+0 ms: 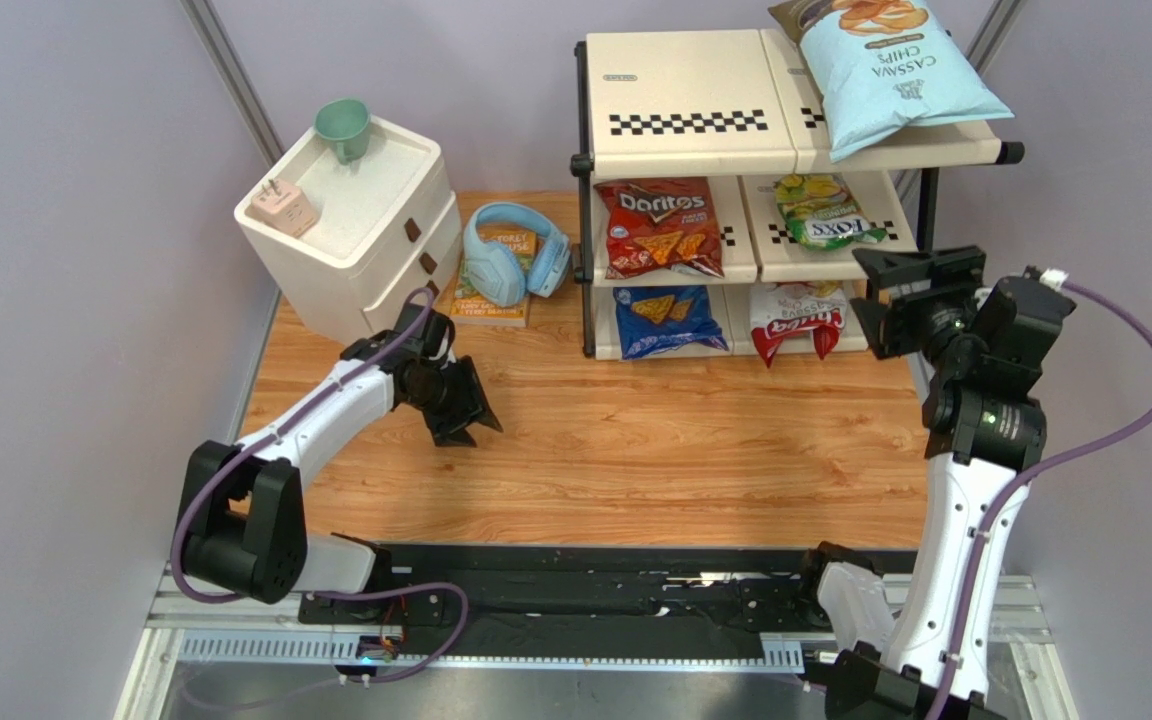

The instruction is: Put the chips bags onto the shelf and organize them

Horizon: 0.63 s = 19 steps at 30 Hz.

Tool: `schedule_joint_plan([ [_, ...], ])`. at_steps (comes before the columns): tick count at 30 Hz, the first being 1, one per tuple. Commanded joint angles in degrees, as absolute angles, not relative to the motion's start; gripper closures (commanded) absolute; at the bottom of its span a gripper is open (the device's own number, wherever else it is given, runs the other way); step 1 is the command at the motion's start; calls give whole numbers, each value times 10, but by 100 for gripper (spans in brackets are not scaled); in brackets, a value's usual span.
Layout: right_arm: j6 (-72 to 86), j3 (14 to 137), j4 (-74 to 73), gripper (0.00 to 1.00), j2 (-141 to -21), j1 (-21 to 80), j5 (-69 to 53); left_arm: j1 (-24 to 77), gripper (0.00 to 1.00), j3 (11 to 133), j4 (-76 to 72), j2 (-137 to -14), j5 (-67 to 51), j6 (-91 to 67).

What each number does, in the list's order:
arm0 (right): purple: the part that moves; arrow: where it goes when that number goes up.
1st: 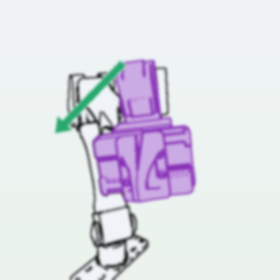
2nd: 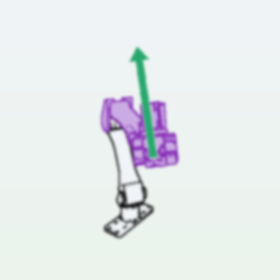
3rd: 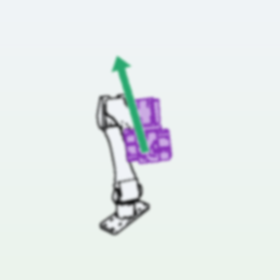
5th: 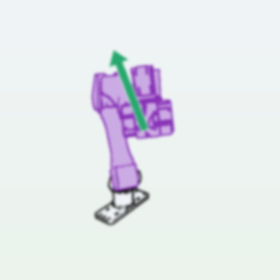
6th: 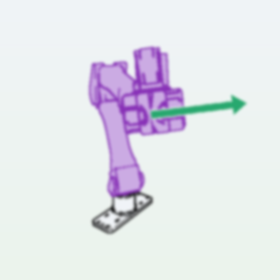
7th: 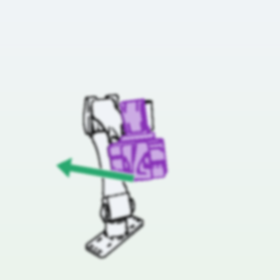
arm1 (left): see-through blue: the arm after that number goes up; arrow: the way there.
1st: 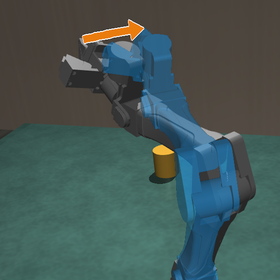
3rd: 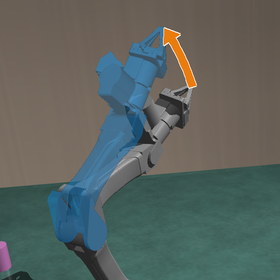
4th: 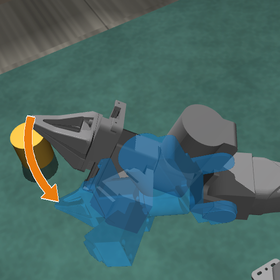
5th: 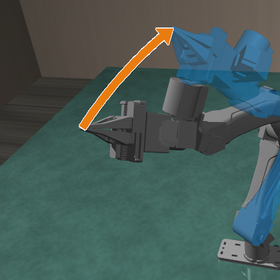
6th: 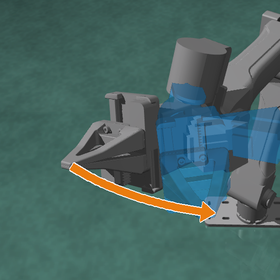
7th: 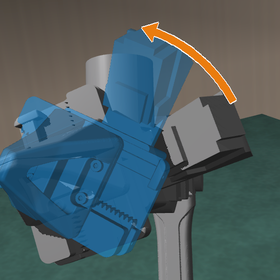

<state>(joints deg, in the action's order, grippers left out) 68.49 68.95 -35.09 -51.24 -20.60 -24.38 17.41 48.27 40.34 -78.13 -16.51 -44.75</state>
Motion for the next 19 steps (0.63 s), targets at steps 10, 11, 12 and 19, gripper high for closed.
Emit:
schedule_joint_plan([
  [10,680,500,-481,33,-358,-202,-304,172,44,519,425,-743,-192,-459],
  [11,679,491,-486,33,-353,-201,-306,172,44,518,424,-742,-191,-459],
  [12,675,489,-489,33,-347,-201,-306,172,44,517,424,-736,-189,-460],
  [19,674,471,-507,33,-341,-190,-306,172,45,494,414,-712,-190,-461],
])
